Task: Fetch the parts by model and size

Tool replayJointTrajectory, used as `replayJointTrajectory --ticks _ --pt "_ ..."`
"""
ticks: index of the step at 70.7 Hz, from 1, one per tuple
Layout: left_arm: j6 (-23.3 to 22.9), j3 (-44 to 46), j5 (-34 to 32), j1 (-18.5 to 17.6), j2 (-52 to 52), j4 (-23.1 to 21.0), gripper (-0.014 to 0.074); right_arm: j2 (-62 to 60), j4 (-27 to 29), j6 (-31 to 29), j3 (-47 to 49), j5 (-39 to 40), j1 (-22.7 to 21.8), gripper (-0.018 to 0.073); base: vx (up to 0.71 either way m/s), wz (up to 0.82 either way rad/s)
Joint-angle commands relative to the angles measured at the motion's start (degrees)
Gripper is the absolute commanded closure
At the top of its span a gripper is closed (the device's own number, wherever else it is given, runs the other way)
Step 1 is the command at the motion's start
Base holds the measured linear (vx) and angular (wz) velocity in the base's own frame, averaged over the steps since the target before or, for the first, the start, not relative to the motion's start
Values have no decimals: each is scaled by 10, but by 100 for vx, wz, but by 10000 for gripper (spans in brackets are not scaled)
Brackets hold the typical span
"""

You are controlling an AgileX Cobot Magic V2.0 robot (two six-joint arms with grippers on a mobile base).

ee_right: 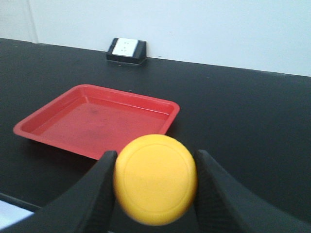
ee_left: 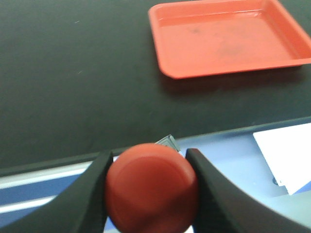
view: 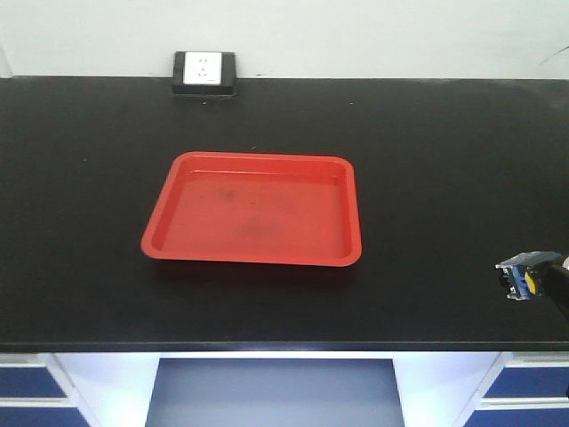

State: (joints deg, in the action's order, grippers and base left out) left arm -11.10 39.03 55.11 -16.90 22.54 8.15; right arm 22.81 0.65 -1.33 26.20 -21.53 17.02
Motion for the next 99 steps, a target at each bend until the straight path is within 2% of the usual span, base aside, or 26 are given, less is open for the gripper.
replayJointTrajectory --ticks 1,99 --pt "-3 13 -42 -2 6 2 594 2 -3 -8 17 48 -1 565 9 -28" --pt "-3 13 -42 -2 6 2 594 2 -3 -8 17 48 -1 565 8 0"
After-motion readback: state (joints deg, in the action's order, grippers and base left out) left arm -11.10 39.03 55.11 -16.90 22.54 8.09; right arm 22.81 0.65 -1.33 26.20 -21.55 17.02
